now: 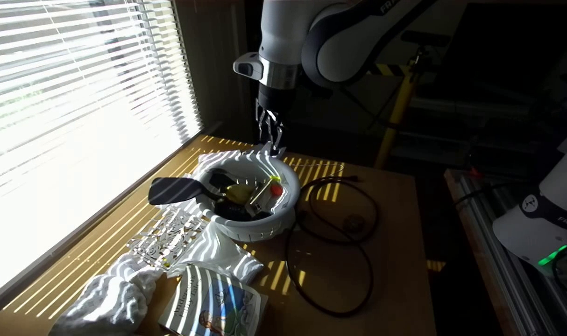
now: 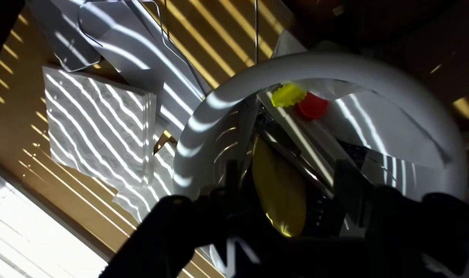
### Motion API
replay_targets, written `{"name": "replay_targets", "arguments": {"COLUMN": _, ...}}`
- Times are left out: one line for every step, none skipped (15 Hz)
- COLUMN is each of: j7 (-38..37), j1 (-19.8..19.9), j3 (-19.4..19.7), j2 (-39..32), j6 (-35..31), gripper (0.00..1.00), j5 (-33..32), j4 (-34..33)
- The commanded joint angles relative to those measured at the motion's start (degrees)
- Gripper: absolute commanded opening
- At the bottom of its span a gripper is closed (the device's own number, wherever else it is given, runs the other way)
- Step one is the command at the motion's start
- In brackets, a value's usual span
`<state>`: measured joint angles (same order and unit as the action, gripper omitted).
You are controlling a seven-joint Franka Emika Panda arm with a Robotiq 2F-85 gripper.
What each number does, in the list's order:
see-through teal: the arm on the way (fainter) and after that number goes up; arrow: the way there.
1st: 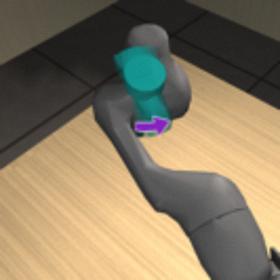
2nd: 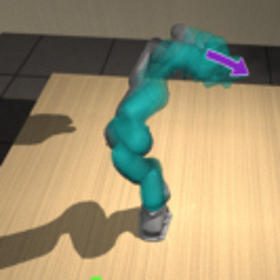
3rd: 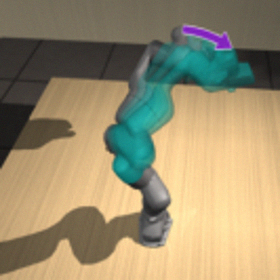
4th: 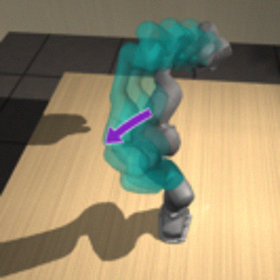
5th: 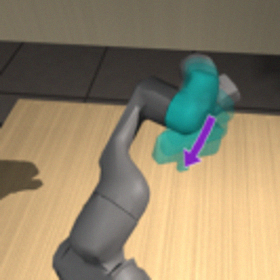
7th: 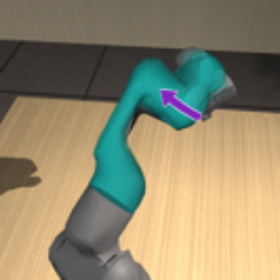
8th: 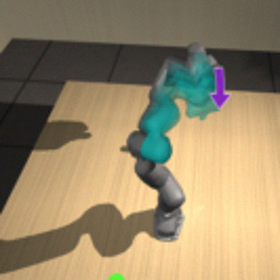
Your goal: Pick up the orange and yellow objects and put them in the bowl
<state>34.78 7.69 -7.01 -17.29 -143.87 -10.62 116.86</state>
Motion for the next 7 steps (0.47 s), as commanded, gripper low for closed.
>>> {"name": "replay_targets", "arguments": {"j7": 2.2, "j1": 2.2, "j3": 4.0, "j2": 0.1, "j6": -1.0, "gripper": 0.96, "j5": 2.5, "j4": 1.7}}
{"name": "replay_targets", "arguments": {"j7": 2.0, "j1": 2.8, "j3": 5.1, "j2": -0.9, "j6": -1.2, "gripper": 0.99, "j5": 3.3, "j4": 1.4}}
{"name": "replay_targets", "arguments": {"j7": 1.8, "j1": 3.8, "j3": 5.7, "j2": -2.1, "j6": -0.8, "gripper": 1.0, "j5": 5.0, "j4": 1.2}}
{"name": "replay_targets", "arguments": {"j7": 1.7, "j1": 5.1, "j3": 6.0, "j2": -3.7, "j6": -0.3, "gripper": 1.0, "j5": 7.8, "j4": 0.9}}
{"name": "replay_targets", "arguments": {"j7": 2.6, "j1": 6.4, "j3": 6.0, "j2": -5.2, "j6": 0.9, "gripper": 1.0, "j5": 10.3, "j4": 0.5}}
{"name": "replay_targets", "arguments": {"j7": 1.3, "j1": 4.3, "j3": 6.7, "j2": -2.4, "j6": 0.3, "gripper": 1.0, "j5": 6.5, "j4": 1.2}}
{"name": "replay_targets", "arguments": {"j7": 1.9, "j1": 5.0, "j3": 6.9, "j2": -3.4, "j6": 0.0, "gripper": 1.0, "j5": 7.0, "j4": 1.2}}
